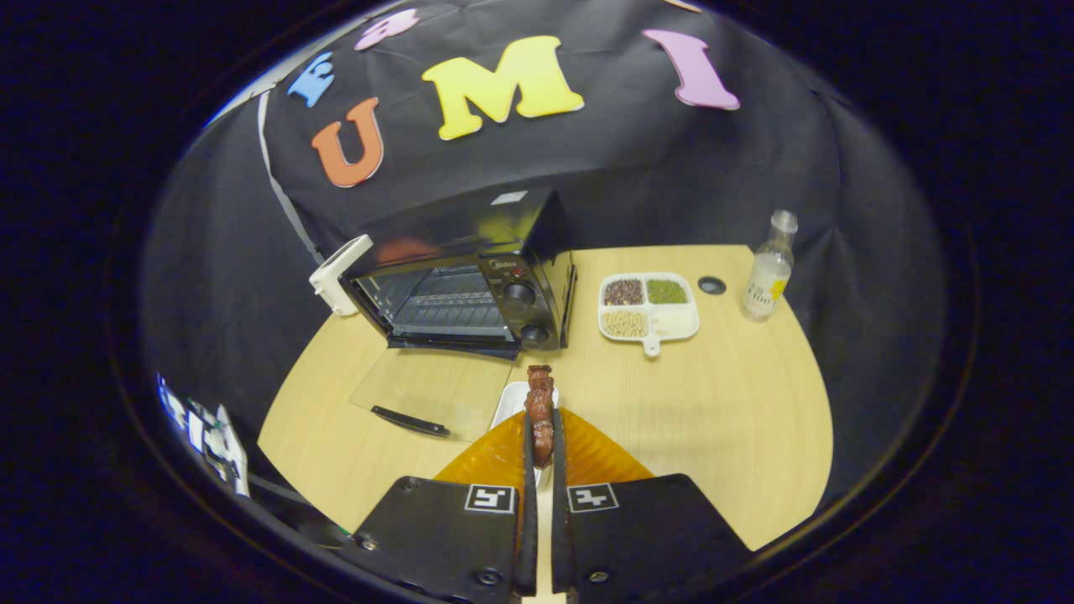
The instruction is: Open the toaster oven, put the food inside, and close the toaster oven door.
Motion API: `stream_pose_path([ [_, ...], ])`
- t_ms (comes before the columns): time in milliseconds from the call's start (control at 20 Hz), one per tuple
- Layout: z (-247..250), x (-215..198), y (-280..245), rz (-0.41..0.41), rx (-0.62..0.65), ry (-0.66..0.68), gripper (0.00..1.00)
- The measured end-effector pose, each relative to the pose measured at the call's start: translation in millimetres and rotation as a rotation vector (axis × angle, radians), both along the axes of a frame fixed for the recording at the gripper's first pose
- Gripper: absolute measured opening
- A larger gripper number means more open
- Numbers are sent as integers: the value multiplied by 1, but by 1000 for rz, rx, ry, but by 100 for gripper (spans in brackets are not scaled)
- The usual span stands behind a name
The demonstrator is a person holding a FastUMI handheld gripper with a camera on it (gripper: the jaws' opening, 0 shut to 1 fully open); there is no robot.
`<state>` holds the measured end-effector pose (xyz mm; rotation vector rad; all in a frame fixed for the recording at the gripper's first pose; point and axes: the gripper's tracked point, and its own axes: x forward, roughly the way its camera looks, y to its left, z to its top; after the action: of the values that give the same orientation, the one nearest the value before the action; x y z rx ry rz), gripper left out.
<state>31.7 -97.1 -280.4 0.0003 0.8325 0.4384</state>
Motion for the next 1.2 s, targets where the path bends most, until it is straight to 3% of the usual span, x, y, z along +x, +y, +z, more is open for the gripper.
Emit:
stream_pose_path([
  [100,14,-10,17,28,-30,-55,10],
  [350,32,-15,69,10,-37,-164,10],
  [700,5,5,134,-10,-74,-257,10],
  [950,-18,32,165,-86,6,-295,10],
  [1200,-42,59,194,-183,187,-275,10],
])
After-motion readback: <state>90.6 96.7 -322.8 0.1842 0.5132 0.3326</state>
